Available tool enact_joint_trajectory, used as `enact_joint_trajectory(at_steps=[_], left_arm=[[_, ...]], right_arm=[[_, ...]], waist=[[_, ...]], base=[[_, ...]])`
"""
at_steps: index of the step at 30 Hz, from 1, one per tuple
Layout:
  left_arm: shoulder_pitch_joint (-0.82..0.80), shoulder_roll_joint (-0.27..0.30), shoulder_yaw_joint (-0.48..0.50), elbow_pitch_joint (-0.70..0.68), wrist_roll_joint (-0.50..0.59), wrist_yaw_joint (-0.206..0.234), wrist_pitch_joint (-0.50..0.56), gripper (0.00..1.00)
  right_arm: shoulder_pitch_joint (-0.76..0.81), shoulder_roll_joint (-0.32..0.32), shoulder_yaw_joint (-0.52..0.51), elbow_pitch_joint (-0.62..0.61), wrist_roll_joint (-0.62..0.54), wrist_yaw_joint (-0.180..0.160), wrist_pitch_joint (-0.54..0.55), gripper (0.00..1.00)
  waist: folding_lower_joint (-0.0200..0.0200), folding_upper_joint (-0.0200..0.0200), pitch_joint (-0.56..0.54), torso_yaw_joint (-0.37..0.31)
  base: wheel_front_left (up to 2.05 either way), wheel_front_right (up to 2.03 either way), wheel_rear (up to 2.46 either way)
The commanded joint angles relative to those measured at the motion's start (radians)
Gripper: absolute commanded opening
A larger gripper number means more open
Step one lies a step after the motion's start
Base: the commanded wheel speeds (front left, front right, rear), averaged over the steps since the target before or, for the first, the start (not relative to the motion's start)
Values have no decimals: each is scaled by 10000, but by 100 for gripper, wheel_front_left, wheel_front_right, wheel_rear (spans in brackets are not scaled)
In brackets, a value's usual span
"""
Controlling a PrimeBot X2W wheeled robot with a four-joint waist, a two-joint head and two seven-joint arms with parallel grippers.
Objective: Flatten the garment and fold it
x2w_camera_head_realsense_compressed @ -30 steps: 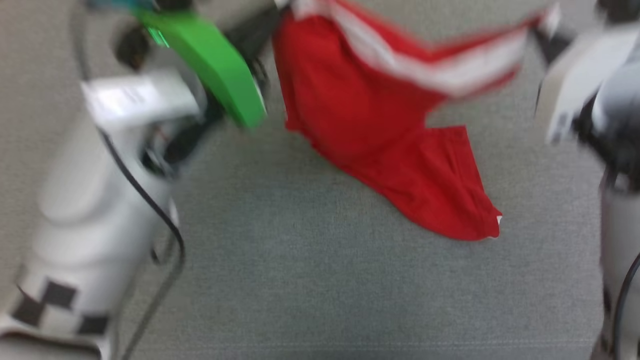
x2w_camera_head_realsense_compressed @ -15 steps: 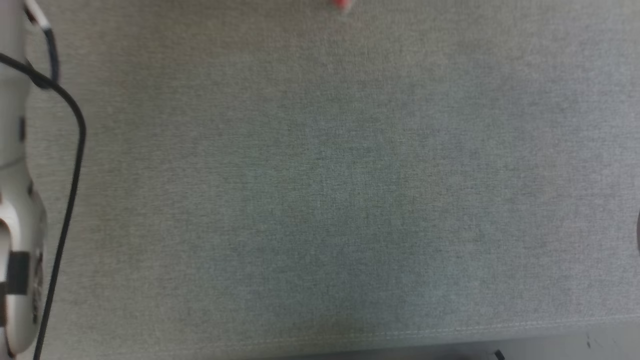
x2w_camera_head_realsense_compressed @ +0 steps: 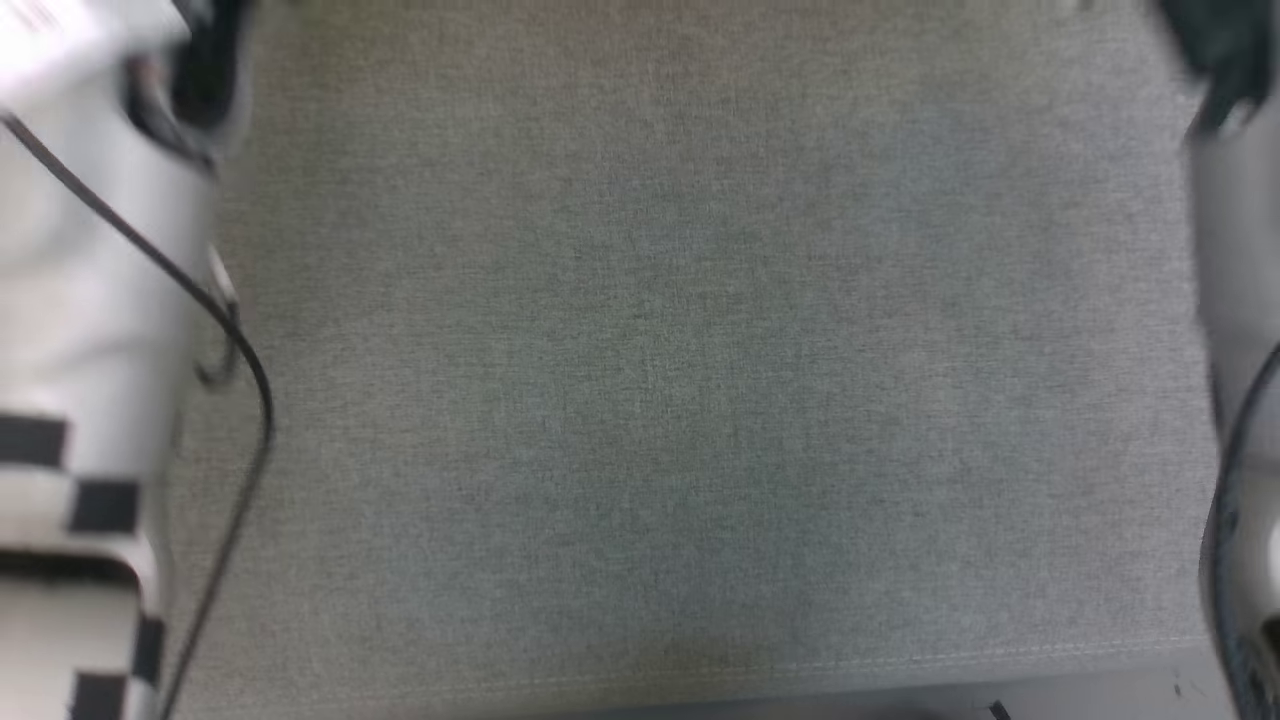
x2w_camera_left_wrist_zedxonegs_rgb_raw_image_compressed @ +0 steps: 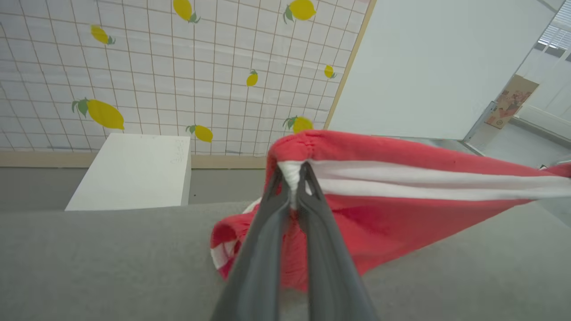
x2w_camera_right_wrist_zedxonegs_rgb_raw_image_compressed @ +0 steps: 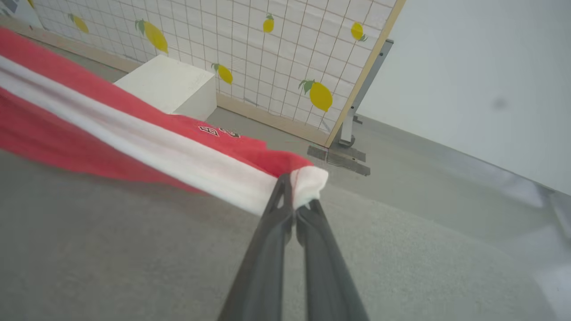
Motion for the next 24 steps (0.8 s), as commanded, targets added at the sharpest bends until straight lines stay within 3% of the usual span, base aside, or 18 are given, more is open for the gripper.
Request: enact_joint_trajectory(at_steps=[1, 9, 16, 24], left_arm=[[552, 49, -109, 16, -148, -71, -60, 0], [4167, -125, -1009, -568, -1021, -181, -132, 0], [7042, 185, -1657, -1586, -1425, -103, 97, 0], [9756, 828, -1857, -3278, -1671, 902, 568, 0]], right_arm=[[567, -134, 91, -106, 268, -21, 88, 0], [4913, -861, 285, -2041, 1646, -21, 1135, 0], [8631, -653, -581, -4095, 1826, -21, 2203, 0], [11910, 253, -1723, -5871, 1584, -21, 3296, 0]], waist=[[-2, 0, -401, 85], [-2, 0, -1923, 391], [-2, 0, -2925, 489], [-2, 0, -3585, 627]], base=[[0, 0, 0], [0, 0, 0], [0, 0, 0], [0, 0, 0]])
